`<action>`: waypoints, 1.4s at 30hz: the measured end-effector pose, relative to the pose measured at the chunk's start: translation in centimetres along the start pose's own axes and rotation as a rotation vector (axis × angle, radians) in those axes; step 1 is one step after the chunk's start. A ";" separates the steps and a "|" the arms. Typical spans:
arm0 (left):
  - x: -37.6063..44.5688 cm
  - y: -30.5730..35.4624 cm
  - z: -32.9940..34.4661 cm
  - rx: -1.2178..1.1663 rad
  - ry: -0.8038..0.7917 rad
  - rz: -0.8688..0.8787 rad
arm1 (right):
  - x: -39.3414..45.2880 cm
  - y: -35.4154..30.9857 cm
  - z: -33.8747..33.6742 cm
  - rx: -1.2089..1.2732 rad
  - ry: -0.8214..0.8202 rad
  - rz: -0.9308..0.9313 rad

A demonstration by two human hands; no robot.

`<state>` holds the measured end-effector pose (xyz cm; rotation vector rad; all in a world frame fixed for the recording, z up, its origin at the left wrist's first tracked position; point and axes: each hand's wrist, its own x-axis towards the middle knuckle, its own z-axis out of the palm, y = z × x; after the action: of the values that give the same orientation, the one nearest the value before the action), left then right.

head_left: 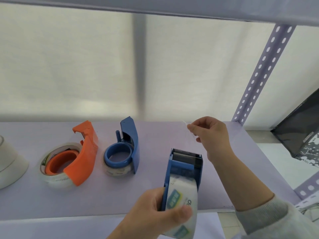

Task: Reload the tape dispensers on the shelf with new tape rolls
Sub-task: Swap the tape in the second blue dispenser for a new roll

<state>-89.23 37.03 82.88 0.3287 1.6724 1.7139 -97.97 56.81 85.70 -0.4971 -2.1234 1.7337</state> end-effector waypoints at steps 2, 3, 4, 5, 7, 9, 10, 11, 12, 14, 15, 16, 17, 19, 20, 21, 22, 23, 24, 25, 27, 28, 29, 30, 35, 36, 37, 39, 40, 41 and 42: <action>-0.1 0.0 0.1 -0.028 0.034 0.017 | 0.2 0.4 -0.5 0.064 -0.032 0.097; -0.2 0.0 0.1 -0.023 0.033 0.032 | 0.4 0.7 -0.7 0.131 -0.047 0.154; -0.3 0.0 0.2 -0.007 0.026 0.050 | 0.5 1.1 -0.9 0.213 -0.057 0.213; -0.4 0.0 0.2 0.011 0.023 0.066 | 0.6 1.4 -1.0 0.293 -0.057 0.269; -0.6 0.0 0.3 0.024 0.032 0.082 | 0.5 2.2 -1.0 0.421 -0.036 0.352; -0.6 -0.2 0.1 0.004 0.032 0.083 | 0.3 2.9 -1.0 0.506 -0.012 0.388; -0.6 -0.2 0.0 -0.008 0.025 0.082 | 0.1 3.1 -1.0 0.534 -0.011 0.390; -0.6 -0.3 -0.1 -0.023 0.015 0.084 | -0.1 3.3 -1.0 0.552 -0.021 0.386; -0.7 -0.3 -0.3 -0.042 0.007 0.091 | -0.4 3.5 -1.0 0.565 -0.038 0.385; -0.7 -0.3 -0.6 -0.081 -0.005 0.109 | -1.0 3.7 -1.1 0.574 -0.081 0.391; -0.8 -0.4 -0.8 -0.106 -0.015 0.115 | -1.3 3.7 -1.1 0.574 -0.097 0.393; -0.8 -0.4 -1.0 -0.140 -0.029 0.121 | -1.5 3.8 -1.1 0.578 -0.109 0.393; -0.9 -0.4 -1.1 -0.178 -0.044 0.128 | -1.6 3.8 -1.1 0.583 -0.119 0.393; -0.9 -0.5 -1.3 -0.294 -0.058 0.125 | -1.9 3.8 -1.1 0.588 -0.138 0.390; -1.0 -0.4 -1.3 -0.366 -0.056 0.114 | -2.1 3.9 -1.1 0.588 -0.151 0.385; -1.0 -0.4 -1.4 -0.422 -0.050 0.109 | -2.3 3.9 -1.1 0.585 -0.169 0.378; -1.0 -0.3 -1.4 -0.456 -0.041 0.107 | -2.5 4.0 -1.0 0.583 -0.190 0.370; -1.0 -0.2 -1.5 -0.477 -0.033 0.108 | -2.9 4.1 -0.8 0.579 -0.212 0.364; -0.9 -0.2 -1.6 -0.497 -0.023 0.109 | -3.2 4.2 -0.7 0.574 -0.231 0.361; -0.8 -0.2 -1.7 -0.517 -0.015 0.109 | -3.5 4.3 -0.5 0.571 -0.243 0.359; -0.6 -0.3 -1.9 -0.555 -0.001 0.106 | -4.2 4.2 -0.3 0.565 -0.253 0.356; -0.5 -0.3 -1.9 -0.577 0.002 0.109 | -4.6 4.1 -0.3 0.554 -0.255 0.349; -0.5 -0.4 -1.9 -0.598 0.001 0.118 | -5.1 4.0 -0.3 0.539 -0.257 0.339; -0.4 -0.3 -1.8 -0.618 -0.003 0.121 | -5.5 3.9 -0.3 0.523 -0.256 0.326; 0.1 0.0 -1.3 -0.722 -0.023 0.180 | -6.9 3.8 -0.6 0.500 -0.226 0.268; 0.2 0.1 -1.3 -0.762 -0.020 0.196 | -7.1 3.7 -0.7 0.516 -0.232 0.260; 0.5 0.3 -1.2 -0.810 -0.015 0.212 | -7.4 3.6 -0.8 0.548 -0.236 0.255; 1.2 0.4 -1.0 -0.891 -0.017 0.245 | -8.5 3.4 -0.5 0.625 -0.269 0.211; 1.6 0.7 -0.8 -0.912 -0.028 0.258 | -9.1 3.4 -0.3 0.672 -0.299 0.174; 2.0 0.8 -0.6 -0.925 -0.037 0.267 | -9.6 3.4 0.1 0.728 -0.318 0.153; 2.4 1.0 -0.4 -0.932 -0.046 0.270 | -9.9 3.6 0.3 0.788 -0.320 0.157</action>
<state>-91.54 38.34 83.05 0.1390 0.6668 2.4416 -89.28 52.44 81.63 -0.1635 -1.3921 2.6662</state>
